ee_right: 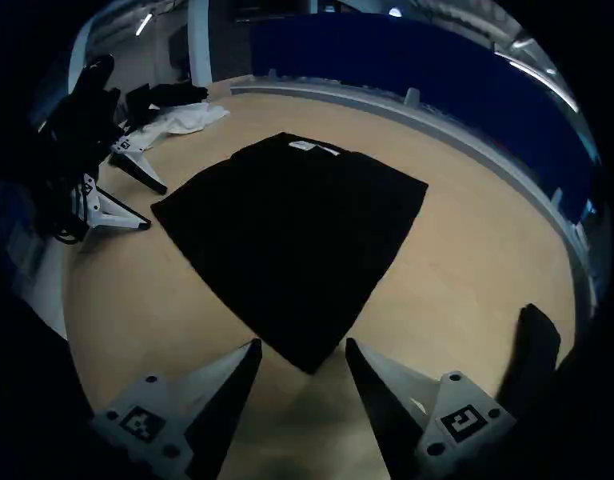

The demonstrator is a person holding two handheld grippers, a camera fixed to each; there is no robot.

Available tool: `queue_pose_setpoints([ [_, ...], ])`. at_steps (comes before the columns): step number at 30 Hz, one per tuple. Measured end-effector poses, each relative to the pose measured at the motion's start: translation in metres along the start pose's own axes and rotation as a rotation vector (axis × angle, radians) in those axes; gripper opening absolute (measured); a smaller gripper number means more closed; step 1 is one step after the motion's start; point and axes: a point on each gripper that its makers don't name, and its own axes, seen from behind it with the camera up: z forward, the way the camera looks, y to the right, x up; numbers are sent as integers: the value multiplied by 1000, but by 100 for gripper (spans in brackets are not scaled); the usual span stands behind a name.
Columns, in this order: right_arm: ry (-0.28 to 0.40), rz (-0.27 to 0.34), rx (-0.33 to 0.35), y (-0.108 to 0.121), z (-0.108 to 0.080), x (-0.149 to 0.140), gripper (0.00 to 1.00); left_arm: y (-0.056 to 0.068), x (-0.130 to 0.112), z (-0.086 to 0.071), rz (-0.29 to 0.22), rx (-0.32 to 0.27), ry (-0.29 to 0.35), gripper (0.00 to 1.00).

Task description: Fold towel

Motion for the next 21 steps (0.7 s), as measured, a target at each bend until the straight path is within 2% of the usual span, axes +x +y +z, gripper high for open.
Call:
queue_pose_setpoints([
  [4,-1,14,-6,1,2,-5,76,0,-1,0,-6,7,-1,82],
  [11,-2,32,-20,4,1,-6,63,0,-2,-2,-12,15,-10,75],
  [16,-11,29,-21,4,0,-6,54,3,-2,0,3,11,-13,63],
  [20,-16,22,-15,3,-1,-6,44,7,-2,1,9,9,-17,55],
  [21,-16,20,-14,3,-1,-6,38,7,-2,1,8,10,-18,53],
])
